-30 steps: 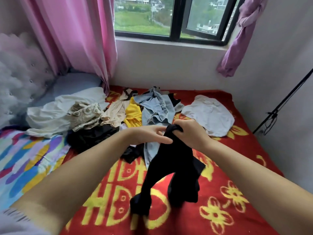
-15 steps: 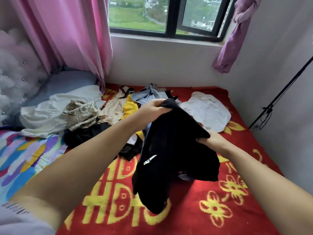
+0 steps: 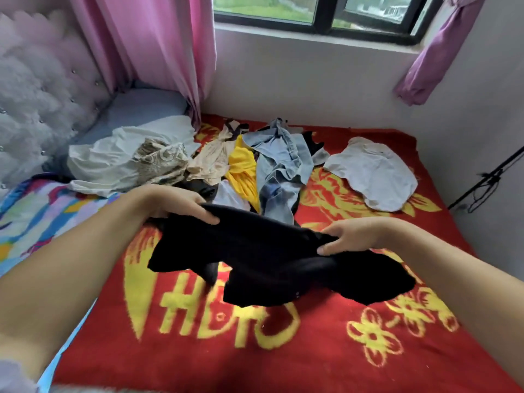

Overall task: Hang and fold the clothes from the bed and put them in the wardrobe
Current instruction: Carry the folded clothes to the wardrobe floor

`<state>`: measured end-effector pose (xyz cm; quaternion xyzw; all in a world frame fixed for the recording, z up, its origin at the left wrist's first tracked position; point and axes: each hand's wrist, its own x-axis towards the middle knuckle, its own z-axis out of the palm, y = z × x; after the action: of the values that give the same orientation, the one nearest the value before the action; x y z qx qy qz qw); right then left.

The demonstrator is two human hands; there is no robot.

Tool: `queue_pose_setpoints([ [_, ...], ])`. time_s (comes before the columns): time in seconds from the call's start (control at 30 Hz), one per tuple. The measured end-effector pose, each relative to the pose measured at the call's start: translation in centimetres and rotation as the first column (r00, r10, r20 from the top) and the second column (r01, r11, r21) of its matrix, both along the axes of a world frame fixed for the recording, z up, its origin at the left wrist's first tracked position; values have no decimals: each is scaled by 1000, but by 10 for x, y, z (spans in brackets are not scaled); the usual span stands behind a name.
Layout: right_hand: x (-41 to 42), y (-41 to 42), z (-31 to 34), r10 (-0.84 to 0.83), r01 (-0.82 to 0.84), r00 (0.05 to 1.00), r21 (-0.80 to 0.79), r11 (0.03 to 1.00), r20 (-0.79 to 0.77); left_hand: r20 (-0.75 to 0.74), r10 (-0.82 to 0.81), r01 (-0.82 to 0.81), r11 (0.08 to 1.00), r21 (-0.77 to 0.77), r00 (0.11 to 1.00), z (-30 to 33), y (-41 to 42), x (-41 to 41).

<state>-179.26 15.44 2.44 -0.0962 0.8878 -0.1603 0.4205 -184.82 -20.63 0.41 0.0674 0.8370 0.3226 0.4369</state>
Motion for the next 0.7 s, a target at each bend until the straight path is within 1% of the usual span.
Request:
queue_pose_setpoints([
  [0.03, 4, -2, -5, 26, -26, 994, 2, 1000, 105, 71, -51, 54, 997, -48, 996, -7, 2, 2],
  [0.1, 10, 0, -13, 33, -27, 967, -25, 999, 251, 150, -75, 88, 993, -80, 986, -21, 12, 1],
  [0.2, 5, 32, -25, -39, 61, 934, -51, 997, 354, 214, -83, 102, 992, -79, 973, -46, 37, -6],
  [0.27, -2, 66, -36, -128, 143, 915, -12, 990, 384, 250, -103, 122, 991, -60, 963, -67, 64, -9],
  [0.3, -7, 83, -44, -174, 170, 913, 43, 984, 368, 258, -109, 127, 991, -52, 960, -82, 80, -11],
  [0.33, -14, 100, -56, -199, 169, 928, 122, 978, 316, 252, -109, 126, 991, -51, 962, -98, 99, -13],
  [0.37, -23, 117, -72, -193, 147, 956, 210, 967, 222, 218, -106, 122, 990, -65, 970, -117, 119, -17],
  [0.4, -32, 134, -93, -183, 153, 979, 278, 948, 87, 151, -113, 130, 986, -104, 982, -139, 138, -20],
  [0.43, -39, 148, -117, -174, 191, 981, 296, 936, -82, 51, -128, 135, 978, -159, 990, -164, 156, -23],
  [0.47, -44, 161, -143, -211, 275, 945, 257, 926, -249, -74, -150, 130, 966, -224, 986, -189, 172, -27],
  [0.5, -45, 171, -168, -312, 396, 872, 170, 902, -377, -197, -159, 98, 952, -289, 967, -214, 185, -30],
  [0.53, -42, 179, -193, -433, 516, 782, 77, 853, -447, -288, -128, 26, 943, -333, 949, -238, 195, -30],
  [0.57, -37, 187, -218, -520, 592, 715, 9, 806, -467, -349, -77, -55, 935, -351, 934, -261, 203, -27],
  [0.6, -28, 194, -243, -560, 622, 697, -11, 783, -448, -382, -33, -112, 929, -352, 924, -283, 212, -20],
  [0.63, -15, 201, -269, -566, 619, 717, -3, 786, -406, -379, -18, -123, 930, -347, 925, -303, 222, -9],
  [0.7, 17, 214, -317, -565, 599, 773, 42, 799, -288, -285, -83, -18, 942, -335, 955, -338, 247, 25],
])
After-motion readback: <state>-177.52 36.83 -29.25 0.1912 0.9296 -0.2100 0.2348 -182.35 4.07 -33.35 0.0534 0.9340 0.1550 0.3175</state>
